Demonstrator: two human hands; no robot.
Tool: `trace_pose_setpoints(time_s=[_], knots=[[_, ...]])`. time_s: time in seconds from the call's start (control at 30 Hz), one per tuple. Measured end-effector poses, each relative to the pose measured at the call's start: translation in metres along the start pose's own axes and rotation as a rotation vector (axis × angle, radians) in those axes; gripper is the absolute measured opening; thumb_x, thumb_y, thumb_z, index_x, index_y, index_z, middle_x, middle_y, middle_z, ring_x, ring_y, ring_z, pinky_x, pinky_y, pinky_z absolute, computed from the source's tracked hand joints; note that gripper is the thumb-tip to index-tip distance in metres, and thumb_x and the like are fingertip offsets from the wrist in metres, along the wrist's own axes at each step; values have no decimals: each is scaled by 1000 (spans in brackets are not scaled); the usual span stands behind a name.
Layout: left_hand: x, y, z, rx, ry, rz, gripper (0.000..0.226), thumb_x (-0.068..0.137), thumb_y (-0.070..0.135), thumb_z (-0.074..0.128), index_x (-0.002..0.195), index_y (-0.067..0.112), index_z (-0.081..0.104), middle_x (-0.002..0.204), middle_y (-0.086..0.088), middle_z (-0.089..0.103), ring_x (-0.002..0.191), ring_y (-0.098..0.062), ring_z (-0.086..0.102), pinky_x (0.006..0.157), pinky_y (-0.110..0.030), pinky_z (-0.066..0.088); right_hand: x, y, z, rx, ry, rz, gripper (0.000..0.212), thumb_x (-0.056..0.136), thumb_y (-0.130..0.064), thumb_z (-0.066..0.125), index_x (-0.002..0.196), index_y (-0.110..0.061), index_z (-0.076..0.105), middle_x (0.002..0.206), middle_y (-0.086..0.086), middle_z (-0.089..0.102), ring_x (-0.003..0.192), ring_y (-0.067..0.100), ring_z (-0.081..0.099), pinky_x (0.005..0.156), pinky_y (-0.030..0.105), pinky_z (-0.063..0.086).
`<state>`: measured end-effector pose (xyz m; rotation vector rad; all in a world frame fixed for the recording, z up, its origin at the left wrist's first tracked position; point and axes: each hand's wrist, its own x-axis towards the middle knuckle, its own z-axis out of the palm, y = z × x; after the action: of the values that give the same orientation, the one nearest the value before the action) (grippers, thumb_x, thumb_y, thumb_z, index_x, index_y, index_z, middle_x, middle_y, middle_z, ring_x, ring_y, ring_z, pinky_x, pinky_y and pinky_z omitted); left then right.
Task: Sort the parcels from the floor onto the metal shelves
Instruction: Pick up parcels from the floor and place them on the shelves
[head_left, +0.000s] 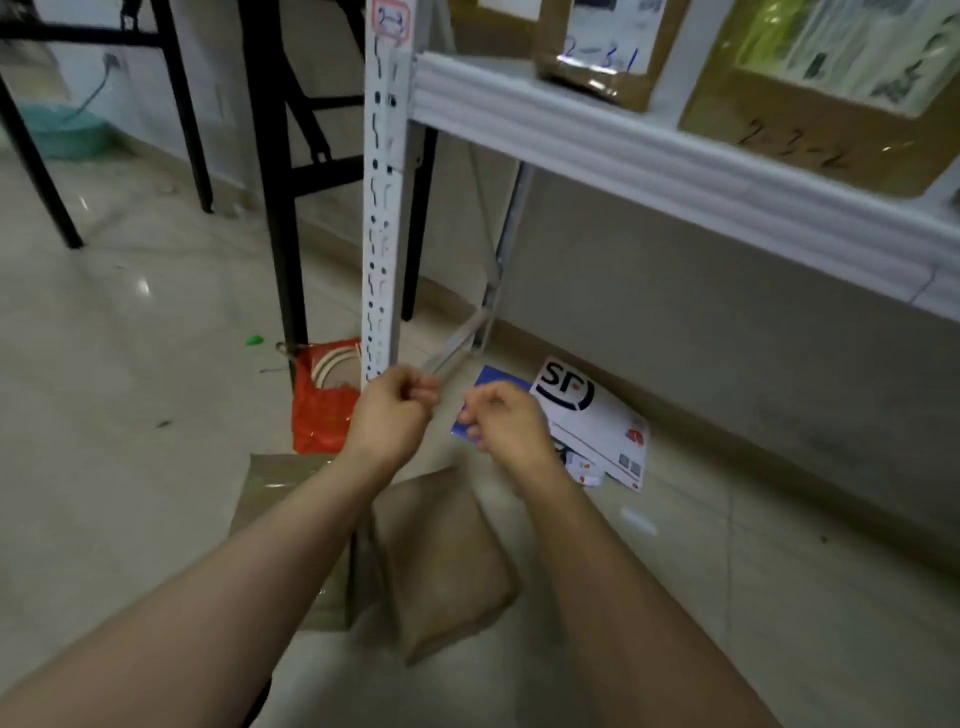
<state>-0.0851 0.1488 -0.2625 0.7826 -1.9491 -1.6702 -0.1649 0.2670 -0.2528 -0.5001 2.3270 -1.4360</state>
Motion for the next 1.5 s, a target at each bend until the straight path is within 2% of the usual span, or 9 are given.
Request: trace_pose_setpoints(time_s=[0.1, 0.27, 0.47, 0.63, 0.73, 0.93, 1.17, 1.37, 1.5], knots=[[-5, -69, -19, 54, 21, -301, 10, 89, 5, 59, 86, 10, 67, 89, -14, 69, 86, -33, 65, 83, -50, 55, 0, 61, 30, -263, -250, 271, 17, 96, -12, 55, 86, -19, 65, 100, 14, 66, 89, 22, 59, 92, 42, 55], [-16, -131, -56, 538, 191, -535, 57, 86, 49, 50, 121, 6, 60, 124, -21, 61, 117, -37, 56, 95, -41, 45, -16, 106, 77, -404, -409, 447, 15, 101, -19, 51, 114, -19, 59, 113, 16, 64, 91, 28, 61, 76, 37, 55], [-28, -175, -86, 675, 212, -775, 65, 87, 29, 59, 142, 3, 35, 142, -19, 41, 132, -36, 40, 111, -43, 35, -23, 109, 143, -177, -558, 481, 32, 100, -16, 56, 131, -8, 60, 110, 12, 62, 86, 17, 55, 67, 26, 48], [-31, -195, -109, 278, 306, -903, 64, 91, 16, 59, 145, 1, 26, 136, -27, 48, 123, -45, 48, 101, -50, 44, -30, 117, 187, -122, -528, 475, 15, 86, -15, 67, 97, -23, 62, 99, -1, 67, 94, 19, 64, 80, 31, 58], [-35, -200, -123, 224, 328, -994, 51, 95, 33, 53, 131, -3, 49, 122, -26, 58, 108, -43, 57, 84, -43, 50, -32, 117, 195, -154, -491, 511, 54, 77, -18, 69, 129, -21, 54, 123, 4, 65, 111, 25, 63, 96, 39, 57], [-45, -209, -131, -75, 285, -1061, 58, 92, 56, 50, 86, -1, 65, 79, -18, 62, 65, -31, 58, 63, -35, 48, -41, 110, 187, -151, -620, 710, 33, 90, -33, 64, 120, -23, 53, 105, -1, 65, 89, 17, 63, 61, 22, 50], [-24, -168, -150, -204, 412, -690, 15, 80, 24, 72, 88, 12, 73, 98, -14, 73, 82, -29, 70, 57, -29, 54, -31, 104, 168, 280, -578, 746, 53, 96, -28, 68, 142, -20, 42, 141, 4, 58, 126, 30, 56, 101, 62, 47], [-20, -123, -163, -439, 312, -822, 116, 64, 37, 89, 154, 21, 16, 146, -20, 44, 119, -45, 52, 93, -71, 37, -26, 84, 161, 525, -452, 601, 37, 95, -8, 67, 124, -18, 47, 128, 3, 63, 110, 26, 65, 71, 51, 58], [-23, -102, -167, -860, 147, -705, 103, 59, 30, 89, 146, 14, 36, 131, -20, 61, 111, -42, 63, 84, -61, 53, -24, 68, 155, 642, -406, 487, 52, 94, 1, 64, 135, -20, 38, 124, -6, 67, 109, 21, 65, 71, 48, 58]])
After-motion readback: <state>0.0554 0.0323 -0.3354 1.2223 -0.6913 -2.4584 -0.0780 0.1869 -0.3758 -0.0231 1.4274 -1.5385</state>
